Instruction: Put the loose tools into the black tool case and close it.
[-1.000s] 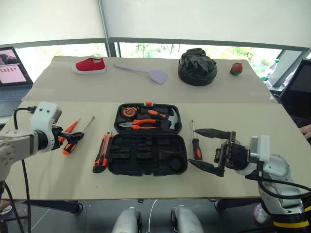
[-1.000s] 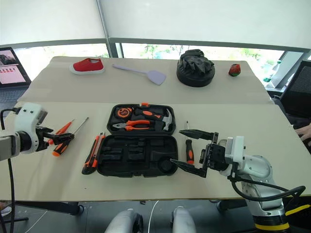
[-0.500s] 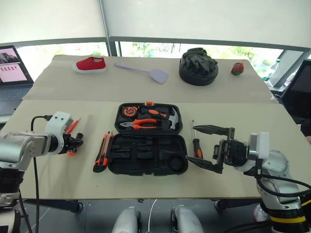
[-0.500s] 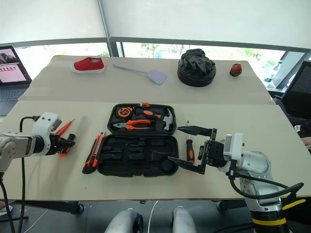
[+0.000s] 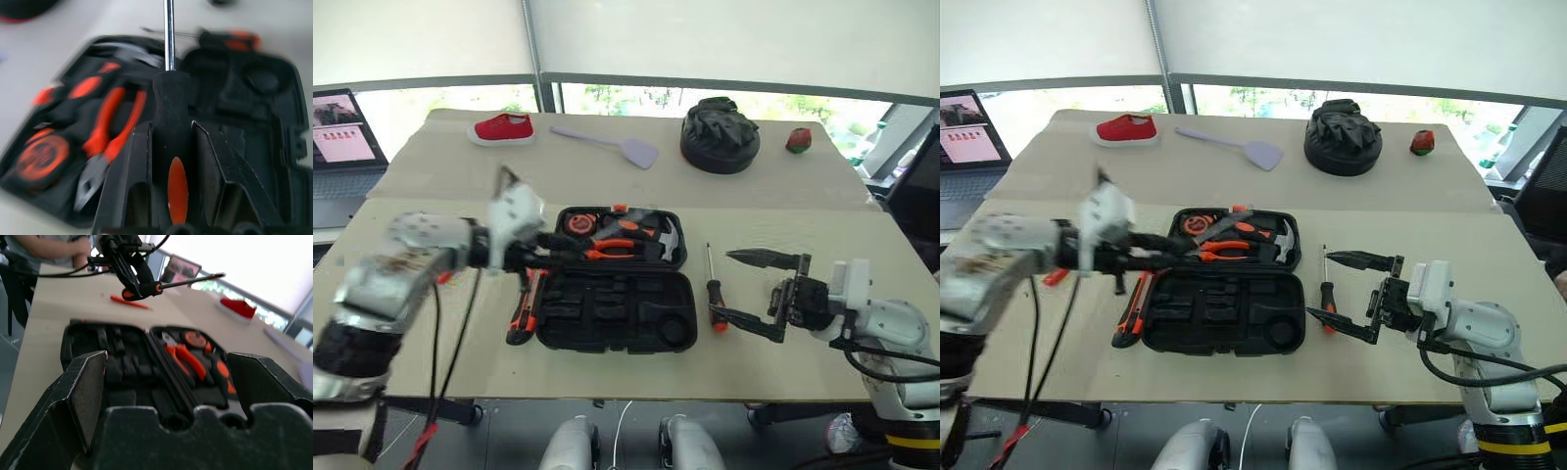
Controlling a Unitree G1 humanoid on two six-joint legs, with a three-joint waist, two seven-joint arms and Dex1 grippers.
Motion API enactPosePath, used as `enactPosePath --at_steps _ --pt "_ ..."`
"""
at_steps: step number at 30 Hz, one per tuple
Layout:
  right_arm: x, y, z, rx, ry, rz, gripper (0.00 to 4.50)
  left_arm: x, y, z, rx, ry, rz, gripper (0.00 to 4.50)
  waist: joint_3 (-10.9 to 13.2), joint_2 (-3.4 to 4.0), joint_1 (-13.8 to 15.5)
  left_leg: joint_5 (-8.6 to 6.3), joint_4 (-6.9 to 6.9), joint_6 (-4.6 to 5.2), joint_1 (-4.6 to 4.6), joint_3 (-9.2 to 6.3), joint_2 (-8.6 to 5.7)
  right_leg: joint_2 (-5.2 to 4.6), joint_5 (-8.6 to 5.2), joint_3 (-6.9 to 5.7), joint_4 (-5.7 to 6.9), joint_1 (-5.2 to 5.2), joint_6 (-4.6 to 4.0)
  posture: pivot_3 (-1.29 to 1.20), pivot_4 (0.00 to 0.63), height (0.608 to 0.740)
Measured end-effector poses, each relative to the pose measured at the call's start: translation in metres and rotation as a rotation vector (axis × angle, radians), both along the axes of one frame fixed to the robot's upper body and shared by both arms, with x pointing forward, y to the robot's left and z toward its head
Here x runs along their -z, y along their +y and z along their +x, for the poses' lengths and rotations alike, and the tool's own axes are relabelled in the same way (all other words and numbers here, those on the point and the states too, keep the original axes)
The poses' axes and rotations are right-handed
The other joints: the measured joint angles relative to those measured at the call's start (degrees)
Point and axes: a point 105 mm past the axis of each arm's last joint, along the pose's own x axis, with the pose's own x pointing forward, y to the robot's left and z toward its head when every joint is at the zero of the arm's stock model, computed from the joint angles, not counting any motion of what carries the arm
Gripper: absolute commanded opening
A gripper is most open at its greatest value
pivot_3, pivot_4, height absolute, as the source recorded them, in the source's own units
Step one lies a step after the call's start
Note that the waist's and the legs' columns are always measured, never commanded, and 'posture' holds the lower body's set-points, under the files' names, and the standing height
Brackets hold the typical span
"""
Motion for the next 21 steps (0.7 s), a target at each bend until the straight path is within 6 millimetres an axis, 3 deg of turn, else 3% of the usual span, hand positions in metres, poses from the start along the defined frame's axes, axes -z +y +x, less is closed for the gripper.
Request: enactPosePath --at_steps 2,6,14,21 --pt "0.005 -0.004 0.003 0.036 0.015 -0.047 4.5 0.014 -0.006 0.016 -0.005 -0.037 0.09 0.76 0.0 0.0 -0.2 0.0 -0.01 0.01 -0.03 -0.06 0.04 0.12 0.0 0.01 -0.01 -0.05 -0.01 0.0 0.15 0.74" --pt "0.011 -0.008 0.007 0.101 0.041 -0.081 4.5 0.025 -0.006 0.029 -0.016 -0.081 0.199 0.76 0.0 0.0 -0.5 0.0 -0.01 0.01 -0.13 -0.14 0.09 0.18 0.0 0.03 -0.07 -0.09 -0.01 0.0 0.15 0.74" --pt "0.008 0.0 -0.001 0.101 0.06 -0.069 4.5 0.038 -0.009 0.018 0.102 -0.059 0.291 0.76 0.0 0.0 -0.2 -0.1 0.3 0.2 -0.29 -0.14 0.1 0.1 0.08 0.03 -0.18 -0.06 0.15 0.0 0.15 0.74" --pt "0.006 0.002 0.0 0.114 0.067 -0.061 4.5 0.047 -0.003 0.019 0.062 -0.053 0.34 0.76 0.0 0.0 0.0 -0.11 0.33 0.21 -0.29 -0.18 0.08 0.11 0.09 0.01 -0.15 -0.03 0.17 0.0 0.15 0.74"
